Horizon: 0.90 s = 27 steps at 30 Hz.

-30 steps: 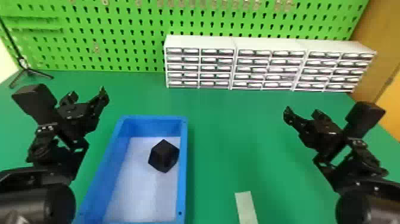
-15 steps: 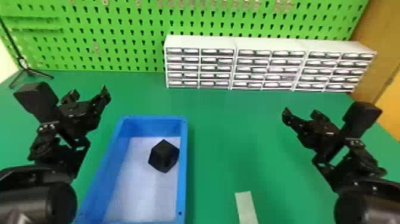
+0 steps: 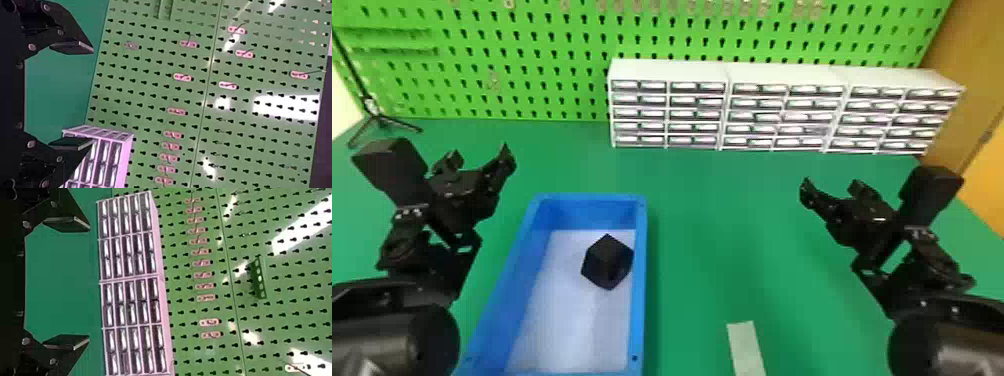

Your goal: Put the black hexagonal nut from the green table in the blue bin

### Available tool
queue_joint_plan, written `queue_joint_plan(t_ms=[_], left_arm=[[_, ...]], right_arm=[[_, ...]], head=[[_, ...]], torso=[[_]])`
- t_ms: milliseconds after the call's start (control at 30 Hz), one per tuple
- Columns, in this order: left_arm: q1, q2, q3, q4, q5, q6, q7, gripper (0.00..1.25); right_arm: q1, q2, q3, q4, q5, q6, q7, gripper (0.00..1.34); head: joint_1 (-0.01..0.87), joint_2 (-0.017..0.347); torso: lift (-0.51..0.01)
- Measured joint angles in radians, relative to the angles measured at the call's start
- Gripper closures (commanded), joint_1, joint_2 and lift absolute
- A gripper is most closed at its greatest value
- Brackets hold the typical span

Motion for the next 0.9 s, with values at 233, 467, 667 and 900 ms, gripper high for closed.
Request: queue_joint_plan(t_ms=[233, 467, 667, 900], left_arm=[[-0.001, 0.0, -0.002, 0.0, 0.0, -0.001, 0.0, 0.43], [-0.001, 0.0, 0.001, 0.0, 0.0, -0.001, 0.0, 0.43], [0.001, 0.001, 0.001, 0.0, 0.0, -0.001, 0.0, 0.43], [0.001, 0.002, 0.003, -0.002, 0.0, -0.001, 0.0, 0.43]], right_arm=[[0.0, -0.002, 0.005, 0.0, -0.008, 0.0, 0.0, 0.29], [0.0, -0.002, 0.009, 0.0, -0.016, 0.0, 0.0, 0.29], [0.0, -0.002, 0.009, 0.0, -0.022, 0.0, 0.0, 0.29], [-0.001, 0.002, 0.014, 0.0, -0.024, 0.0, 0.0, 0.29]], head=[[0.692, 0.008], [0.692, 0.008], [0.692, 0.008], [0.692, 0.008]], torso=[[-0.097], [-0.097], [-0.097], [-0.097]])
